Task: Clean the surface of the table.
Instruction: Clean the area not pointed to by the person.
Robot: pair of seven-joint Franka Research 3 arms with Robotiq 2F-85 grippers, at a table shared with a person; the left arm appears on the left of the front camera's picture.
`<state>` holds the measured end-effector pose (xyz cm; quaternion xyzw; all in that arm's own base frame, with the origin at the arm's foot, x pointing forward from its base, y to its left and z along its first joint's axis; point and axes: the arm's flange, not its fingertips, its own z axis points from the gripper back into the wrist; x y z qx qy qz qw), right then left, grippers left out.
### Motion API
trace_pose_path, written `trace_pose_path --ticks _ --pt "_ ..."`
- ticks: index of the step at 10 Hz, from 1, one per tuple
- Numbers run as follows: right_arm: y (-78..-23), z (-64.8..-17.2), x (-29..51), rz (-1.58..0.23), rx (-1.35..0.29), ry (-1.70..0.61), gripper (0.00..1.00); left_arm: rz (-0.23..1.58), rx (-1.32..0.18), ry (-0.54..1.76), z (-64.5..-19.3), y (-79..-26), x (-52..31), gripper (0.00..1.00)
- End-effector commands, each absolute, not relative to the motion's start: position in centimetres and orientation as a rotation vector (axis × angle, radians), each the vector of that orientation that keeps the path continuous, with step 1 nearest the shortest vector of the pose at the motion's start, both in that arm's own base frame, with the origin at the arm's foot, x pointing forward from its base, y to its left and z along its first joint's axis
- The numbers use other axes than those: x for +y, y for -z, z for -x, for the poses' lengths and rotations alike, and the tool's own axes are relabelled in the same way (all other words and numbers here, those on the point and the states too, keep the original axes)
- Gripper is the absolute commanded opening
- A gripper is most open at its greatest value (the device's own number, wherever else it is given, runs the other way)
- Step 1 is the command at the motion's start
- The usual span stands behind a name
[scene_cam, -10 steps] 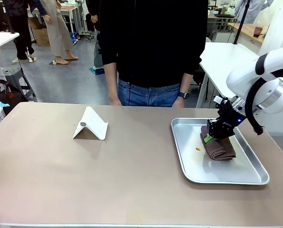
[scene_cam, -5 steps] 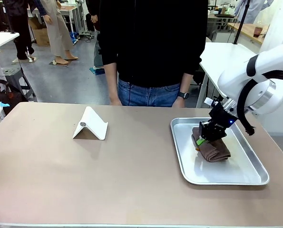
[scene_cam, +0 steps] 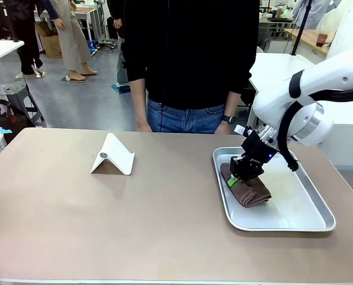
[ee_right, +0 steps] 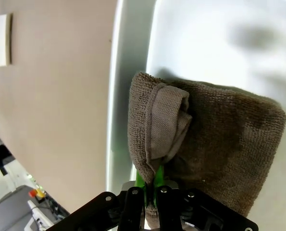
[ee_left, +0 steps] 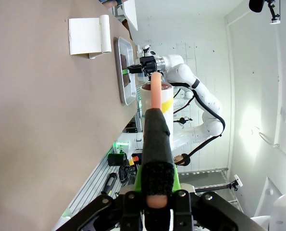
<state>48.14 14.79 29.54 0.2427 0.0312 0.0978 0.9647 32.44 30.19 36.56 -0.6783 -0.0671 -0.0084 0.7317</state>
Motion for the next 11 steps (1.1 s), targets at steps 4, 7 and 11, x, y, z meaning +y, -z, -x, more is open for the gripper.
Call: trace_pose_path --ticks 4,7,11 --pt "-28.6 -48.1 13.3 -0.418 0.026 -0.148 0.07 1.501 -0.143 0.013 -32.1 -37.1 30.3 0.22" --pt "-29.2 -48.4 10.4 -0.355 -0.010 -0.073 0.07 1.501 -0.143 0.013 -32.1 -37.1 30.3 0.22" --pt "-30.5 -48.4 5.7 -0.298 -0.035 0.046 0.07 1.501 -0.143 0.013 -32.1 -37.1 30.3 0.22"
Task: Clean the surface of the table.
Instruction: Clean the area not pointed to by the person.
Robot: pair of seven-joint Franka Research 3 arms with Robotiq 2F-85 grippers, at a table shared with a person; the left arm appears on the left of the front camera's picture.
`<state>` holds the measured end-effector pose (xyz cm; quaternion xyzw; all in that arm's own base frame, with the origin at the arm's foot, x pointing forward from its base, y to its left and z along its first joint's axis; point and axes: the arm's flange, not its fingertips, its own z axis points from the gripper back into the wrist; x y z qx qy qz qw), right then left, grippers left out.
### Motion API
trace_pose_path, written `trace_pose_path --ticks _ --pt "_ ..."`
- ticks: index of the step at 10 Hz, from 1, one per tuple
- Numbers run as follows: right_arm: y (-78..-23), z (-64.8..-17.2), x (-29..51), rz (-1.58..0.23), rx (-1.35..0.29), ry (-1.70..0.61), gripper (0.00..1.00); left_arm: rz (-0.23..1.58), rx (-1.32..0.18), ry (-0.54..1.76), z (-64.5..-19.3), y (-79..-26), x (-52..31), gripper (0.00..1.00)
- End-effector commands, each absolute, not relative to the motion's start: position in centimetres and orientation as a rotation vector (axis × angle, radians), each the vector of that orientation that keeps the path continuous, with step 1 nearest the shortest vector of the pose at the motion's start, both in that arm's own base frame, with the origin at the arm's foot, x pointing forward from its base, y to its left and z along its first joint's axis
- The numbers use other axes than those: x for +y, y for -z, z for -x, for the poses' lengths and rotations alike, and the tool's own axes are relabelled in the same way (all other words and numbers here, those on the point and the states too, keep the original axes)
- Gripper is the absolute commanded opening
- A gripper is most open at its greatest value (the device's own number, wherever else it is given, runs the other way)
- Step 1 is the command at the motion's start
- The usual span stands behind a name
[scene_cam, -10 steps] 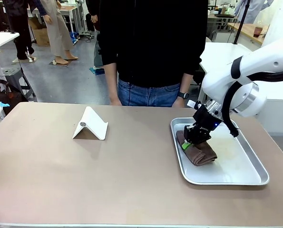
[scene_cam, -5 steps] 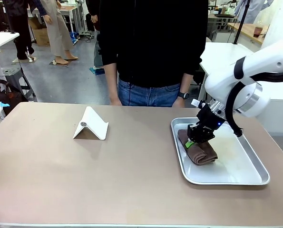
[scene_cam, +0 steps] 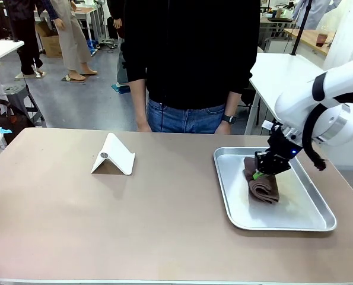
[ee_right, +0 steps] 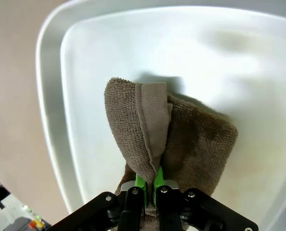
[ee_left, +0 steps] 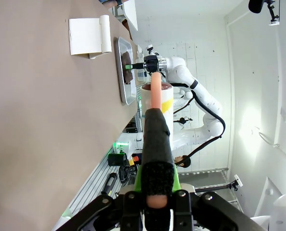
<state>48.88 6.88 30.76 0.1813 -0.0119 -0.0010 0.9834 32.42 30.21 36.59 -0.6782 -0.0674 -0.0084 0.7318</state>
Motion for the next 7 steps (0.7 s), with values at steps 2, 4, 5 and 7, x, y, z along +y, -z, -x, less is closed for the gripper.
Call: trace_pose_path --ticks 2,4,5,7 --pt "-30.9 -48.3 3.7 -0.266 -0.048 0.100 0.07 1.501 -0.143 0.013 -32.1 -37.1 30.3 0.22" --pt "-31.2 -48.0 1.9 -0.252 -0.049 0.145 0.07 1.501 -0.143 0.013 -32.1 -37.1 30.3 0.22" --pt "-31.4 -47.7 1.1 -0.267 -0.045 0.155 0.07 1.501 -0.143 0.013 -32.1 -37.1 30.3 0.22" --pt "-33.1 -46.9 -0.4 -0.387 -0.035 0.140 0.07 1.501 -0.143 0.013 -32.1 -37.1 30.3 0.22"
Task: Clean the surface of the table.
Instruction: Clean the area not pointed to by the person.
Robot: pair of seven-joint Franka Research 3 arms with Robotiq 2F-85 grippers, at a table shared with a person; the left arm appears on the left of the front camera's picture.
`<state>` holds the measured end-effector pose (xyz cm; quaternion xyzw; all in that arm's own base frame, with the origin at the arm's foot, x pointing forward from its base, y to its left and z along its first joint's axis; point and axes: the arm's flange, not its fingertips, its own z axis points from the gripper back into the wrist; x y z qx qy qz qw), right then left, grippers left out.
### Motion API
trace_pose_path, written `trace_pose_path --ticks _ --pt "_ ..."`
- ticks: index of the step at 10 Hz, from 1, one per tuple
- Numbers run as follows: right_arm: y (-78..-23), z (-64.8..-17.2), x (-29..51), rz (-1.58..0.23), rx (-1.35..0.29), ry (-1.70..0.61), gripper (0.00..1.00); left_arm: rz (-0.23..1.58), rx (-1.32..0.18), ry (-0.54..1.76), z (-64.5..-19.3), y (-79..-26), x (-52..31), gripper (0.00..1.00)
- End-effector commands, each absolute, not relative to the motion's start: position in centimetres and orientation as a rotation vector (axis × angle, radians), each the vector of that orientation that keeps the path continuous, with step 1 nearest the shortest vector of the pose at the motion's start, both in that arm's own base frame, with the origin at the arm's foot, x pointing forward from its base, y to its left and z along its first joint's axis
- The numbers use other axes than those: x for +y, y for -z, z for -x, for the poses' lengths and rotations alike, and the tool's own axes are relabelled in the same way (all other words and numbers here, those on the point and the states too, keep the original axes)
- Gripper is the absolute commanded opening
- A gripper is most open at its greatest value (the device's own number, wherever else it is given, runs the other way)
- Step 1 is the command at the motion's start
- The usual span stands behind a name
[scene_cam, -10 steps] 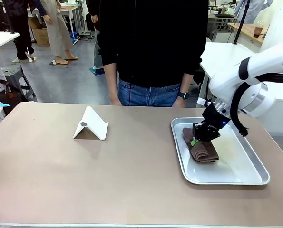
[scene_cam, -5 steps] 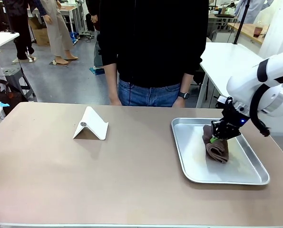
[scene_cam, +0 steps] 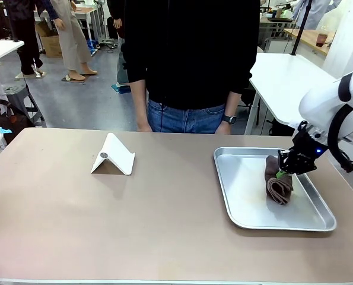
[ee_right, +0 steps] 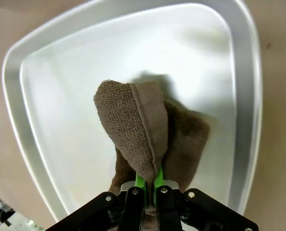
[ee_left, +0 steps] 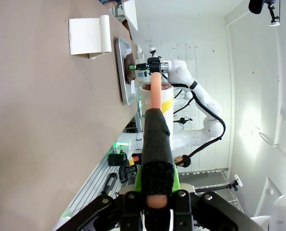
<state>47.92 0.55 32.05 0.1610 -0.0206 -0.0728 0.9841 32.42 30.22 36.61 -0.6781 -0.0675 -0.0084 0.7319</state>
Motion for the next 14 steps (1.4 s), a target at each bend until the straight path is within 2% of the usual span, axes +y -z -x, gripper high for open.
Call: trace_pose_path --ticks 1,7,9,11,14 --pt "-34.5 -46.3 -1.4 -0.494 -0.054 0.119 0.07 1.501 -0.143 0.013 -32.1 -37.1 30.3 0.22" --pt "-40.9 -41.1 -7.1 -1.048 -0.180 0.005 0.07 1.501 -0.143 0.013 -32.1 -37.1 30.3 0.22" --pt "-42.5 -39.1 -8.1 -1.330 -0.147 -0.156 0.07 1.501 -0.143 0.013 -32.1 -37.1 30.3 0.22" --pt "-43.8 -37.0 -9.4 -1.532 -0.117 -0.270 0.07 1.501 -0.143 0.013 -32.1 -37.1 30.3 0.22" --pt "-44.5 -34.4 -10.3 -1.615 -0.112 -0.220 0.07 1.501 -0.143 0.013 -32.1 -37.1 30.3 0.22"
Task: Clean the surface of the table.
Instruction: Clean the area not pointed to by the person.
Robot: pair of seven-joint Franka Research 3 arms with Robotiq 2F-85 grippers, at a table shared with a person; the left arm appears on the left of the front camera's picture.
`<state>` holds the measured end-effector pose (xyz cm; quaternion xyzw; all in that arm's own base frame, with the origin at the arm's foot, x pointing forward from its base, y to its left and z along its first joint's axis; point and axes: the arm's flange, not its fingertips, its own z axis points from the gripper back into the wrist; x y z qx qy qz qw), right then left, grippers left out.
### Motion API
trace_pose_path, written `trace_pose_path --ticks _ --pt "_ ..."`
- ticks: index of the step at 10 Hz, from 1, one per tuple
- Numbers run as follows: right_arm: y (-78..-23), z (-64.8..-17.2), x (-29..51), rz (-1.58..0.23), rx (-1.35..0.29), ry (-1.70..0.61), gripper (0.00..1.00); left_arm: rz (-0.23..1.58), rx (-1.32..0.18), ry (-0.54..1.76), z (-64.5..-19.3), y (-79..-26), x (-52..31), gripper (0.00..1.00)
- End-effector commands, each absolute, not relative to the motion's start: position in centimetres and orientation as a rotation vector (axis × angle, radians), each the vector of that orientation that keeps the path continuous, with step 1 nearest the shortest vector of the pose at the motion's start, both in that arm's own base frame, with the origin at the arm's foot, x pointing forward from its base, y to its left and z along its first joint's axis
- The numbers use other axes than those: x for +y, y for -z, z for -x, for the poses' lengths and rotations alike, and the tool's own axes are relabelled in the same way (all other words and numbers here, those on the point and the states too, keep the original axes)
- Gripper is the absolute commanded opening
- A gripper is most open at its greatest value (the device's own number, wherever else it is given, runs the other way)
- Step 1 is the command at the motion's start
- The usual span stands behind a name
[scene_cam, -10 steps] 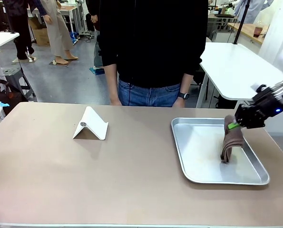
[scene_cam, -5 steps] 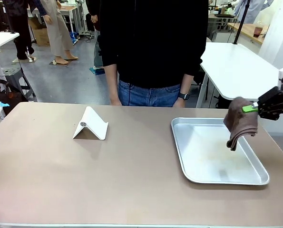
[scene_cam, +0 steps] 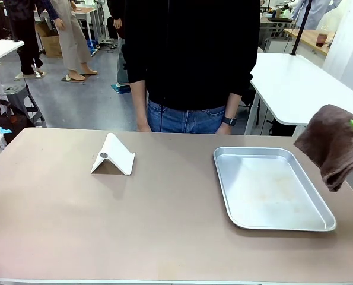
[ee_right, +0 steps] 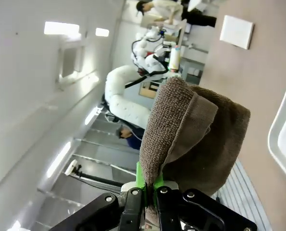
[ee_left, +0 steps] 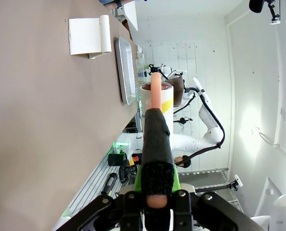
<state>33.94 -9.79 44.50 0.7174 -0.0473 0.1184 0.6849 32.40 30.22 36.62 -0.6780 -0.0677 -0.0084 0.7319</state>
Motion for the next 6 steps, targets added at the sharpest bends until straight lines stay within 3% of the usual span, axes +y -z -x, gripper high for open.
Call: trace_pose_path --ticks 1,6 --pt "-43.9 -34.6 -10.2 -1.586 -0.125 -0.184 0.07 1.501 -0.143 0.013 -32.1 -37.1 30.3 0.22" --pt "-42.8 -34.6 -10.6 -1.574 -0.111 -0.194 0.07 1.501 -0.143 0.013 -32.1 -37.1 30.3 0.22"
